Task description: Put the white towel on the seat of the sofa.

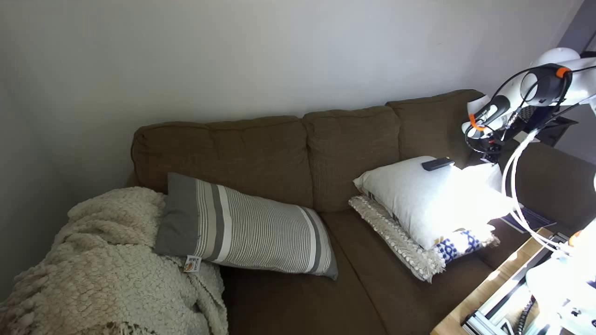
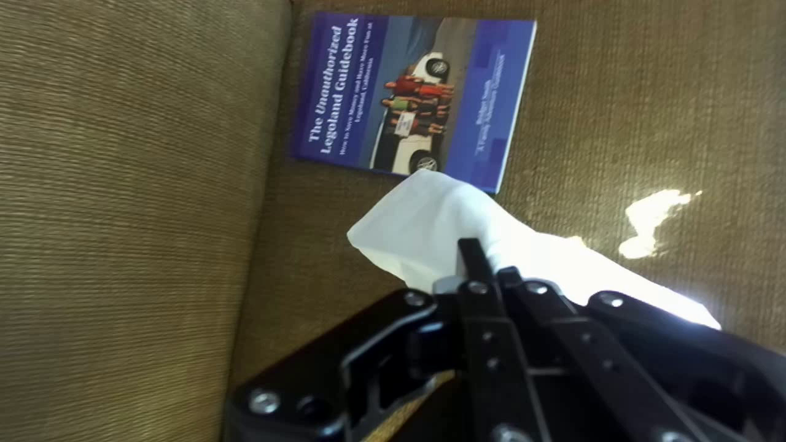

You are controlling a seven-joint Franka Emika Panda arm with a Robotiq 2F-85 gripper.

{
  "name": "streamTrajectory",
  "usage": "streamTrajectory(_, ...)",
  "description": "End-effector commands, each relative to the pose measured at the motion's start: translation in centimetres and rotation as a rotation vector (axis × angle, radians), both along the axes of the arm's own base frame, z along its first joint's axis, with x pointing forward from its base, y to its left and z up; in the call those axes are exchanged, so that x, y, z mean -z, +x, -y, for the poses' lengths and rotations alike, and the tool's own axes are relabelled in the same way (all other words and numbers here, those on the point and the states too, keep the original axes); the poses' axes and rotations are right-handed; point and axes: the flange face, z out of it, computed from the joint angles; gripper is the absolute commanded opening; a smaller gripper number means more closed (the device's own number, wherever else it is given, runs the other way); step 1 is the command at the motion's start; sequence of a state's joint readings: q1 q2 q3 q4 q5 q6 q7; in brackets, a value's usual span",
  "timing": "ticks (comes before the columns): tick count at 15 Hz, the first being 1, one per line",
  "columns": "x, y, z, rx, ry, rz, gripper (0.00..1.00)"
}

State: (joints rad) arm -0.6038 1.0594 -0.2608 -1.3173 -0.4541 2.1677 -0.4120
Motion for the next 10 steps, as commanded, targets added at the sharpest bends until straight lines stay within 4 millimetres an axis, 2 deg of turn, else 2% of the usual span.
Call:
streamTrajectory(1,1.8,1.4,0.0,-0.029,0.140,-0.081,0.28)
streamTrajectory(2,1.6,1.7,-0.3,-0.032,0.150,-0.103,0.29)
streamTrajectory(5,0.0,2.9,-0.6,-0.026,0.158,-0.117,0.49)
streamTrajectory(6,0.5,2.3,-1.1,-0.027,0.128,-0.122,0.33)
streamTrajectory(8,-0.5,3.1,-1.0,-0.032,0.127,-0.119,0.47)
streamTrajectory(10,-0.7,3.2,-1.0,-0.034,0.127,-0.117,0.49)
